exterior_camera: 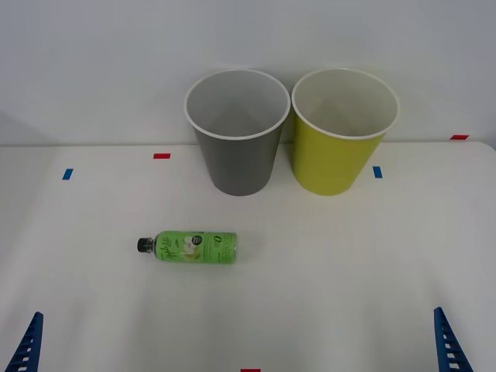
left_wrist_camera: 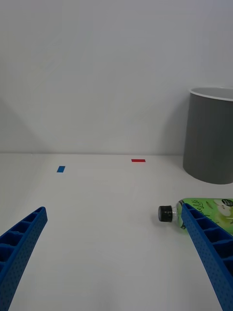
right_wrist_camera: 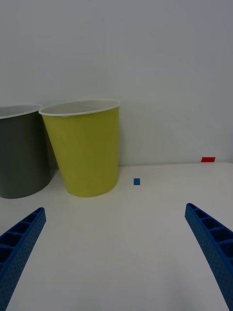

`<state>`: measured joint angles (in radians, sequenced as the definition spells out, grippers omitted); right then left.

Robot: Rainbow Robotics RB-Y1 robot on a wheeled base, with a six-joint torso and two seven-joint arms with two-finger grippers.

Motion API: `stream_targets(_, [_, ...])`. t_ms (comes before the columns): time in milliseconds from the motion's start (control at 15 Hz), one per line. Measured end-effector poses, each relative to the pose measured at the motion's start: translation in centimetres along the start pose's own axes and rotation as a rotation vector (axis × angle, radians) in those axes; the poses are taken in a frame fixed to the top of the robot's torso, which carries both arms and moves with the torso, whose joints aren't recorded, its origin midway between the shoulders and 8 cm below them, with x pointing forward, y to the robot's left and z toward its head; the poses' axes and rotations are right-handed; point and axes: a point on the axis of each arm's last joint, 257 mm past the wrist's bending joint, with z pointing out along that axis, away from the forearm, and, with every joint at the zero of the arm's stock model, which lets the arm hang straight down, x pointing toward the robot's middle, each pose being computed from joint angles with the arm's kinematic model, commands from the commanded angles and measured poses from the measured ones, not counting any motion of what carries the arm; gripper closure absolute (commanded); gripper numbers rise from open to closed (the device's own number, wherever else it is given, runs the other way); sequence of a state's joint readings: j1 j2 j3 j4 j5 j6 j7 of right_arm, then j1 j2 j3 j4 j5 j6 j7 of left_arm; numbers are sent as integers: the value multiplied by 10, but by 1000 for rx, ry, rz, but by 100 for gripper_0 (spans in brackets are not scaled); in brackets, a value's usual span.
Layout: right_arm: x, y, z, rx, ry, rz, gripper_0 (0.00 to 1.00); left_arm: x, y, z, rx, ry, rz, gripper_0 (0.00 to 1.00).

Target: Put cans in the gray bin and PET bottles in the light green bin.

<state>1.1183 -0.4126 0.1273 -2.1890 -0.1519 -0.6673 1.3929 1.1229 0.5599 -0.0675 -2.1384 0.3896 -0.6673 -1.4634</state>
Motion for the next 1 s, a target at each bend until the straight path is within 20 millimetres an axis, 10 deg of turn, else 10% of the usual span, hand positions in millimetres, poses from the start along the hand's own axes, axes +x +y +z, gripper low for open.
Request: stream_targets(1000, [0, 0, 0, 0, 0, 0, 0, 0, 0, 0, 0, 0, 0, 5])
